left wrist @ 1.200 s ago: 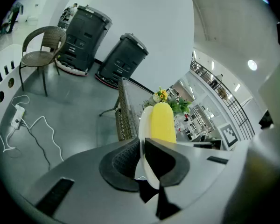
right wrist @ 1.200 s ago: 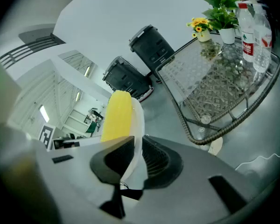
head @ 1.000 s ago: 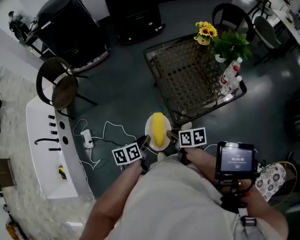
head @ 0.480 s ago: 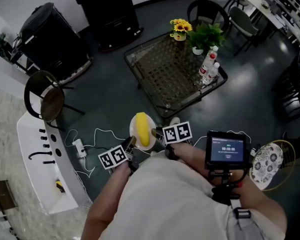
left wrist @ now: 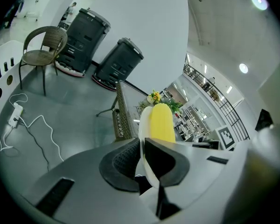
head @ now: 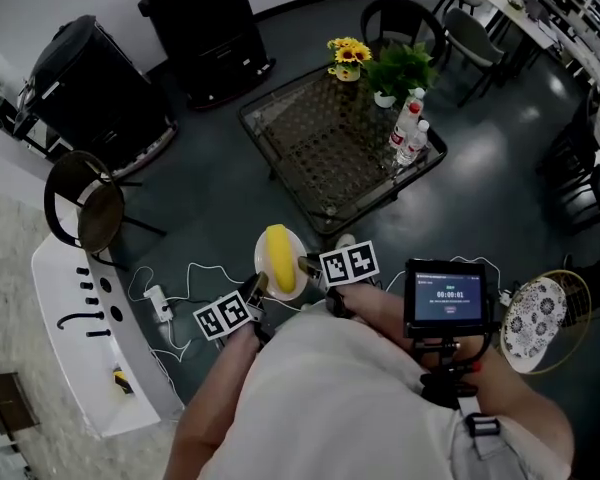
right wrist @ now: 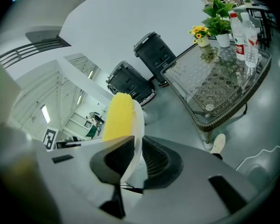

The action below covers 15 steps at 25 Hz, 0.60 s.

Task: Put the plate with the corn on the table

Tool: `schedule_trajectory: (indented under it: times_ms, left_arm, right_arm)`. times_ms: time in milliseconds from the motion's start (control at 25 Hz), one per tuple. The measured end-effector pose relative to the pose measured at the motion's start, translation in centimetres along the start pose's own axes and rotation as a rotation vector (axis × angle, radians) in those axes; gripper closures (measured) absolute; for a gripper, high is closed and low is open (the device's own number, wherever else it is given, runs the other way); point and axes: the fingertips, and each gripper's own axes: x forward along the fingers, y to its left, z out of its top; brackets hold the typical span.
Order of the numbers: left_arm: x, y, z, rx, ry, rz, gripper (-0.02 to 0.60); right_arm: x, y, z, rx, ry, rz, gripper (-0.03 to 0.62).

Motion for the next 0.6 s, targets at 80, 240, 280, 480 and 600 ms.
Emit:
schedule_trajectory:
  times_ms: [80, 240, 280, 480, 600]
  left_arm:
    - [0.07, 0.03, -0.21, 0.003, 0.006, 0.001, 0.541]
    - [0.33, 0.07, -0.27, 0.008, 0.006, 0.001, 0.541]
    - [0.36, 0.03, -0.36, 0.006, 0.008, 0.0, 0.541]
    - [0.6, -0.05, -0.89, 0.004, 0.016, -0.003, 0.541]
    - [0.73, 0.0, -0.98, 0.007, 0.015, -0.002, 0.541]
  right_arm:
    - [-0.07, -0.08, -0.19, 0.006, 0.001, -0.001, 0.536]
    - [-0.12, -0.32, -0.2, 0.007, -0.001, -0.002, 0.537]
    - [-0.17, -0.38, -0.27, 0.01, -0.002, -0.003, 0.537]
    - [-0.42, -0.82, -0.72, 0.017, 0.001, -0.008, 0.537]
    - [-0.46, -0.95, -0.83, 0.016, 0.001, -0.008, 0.537]
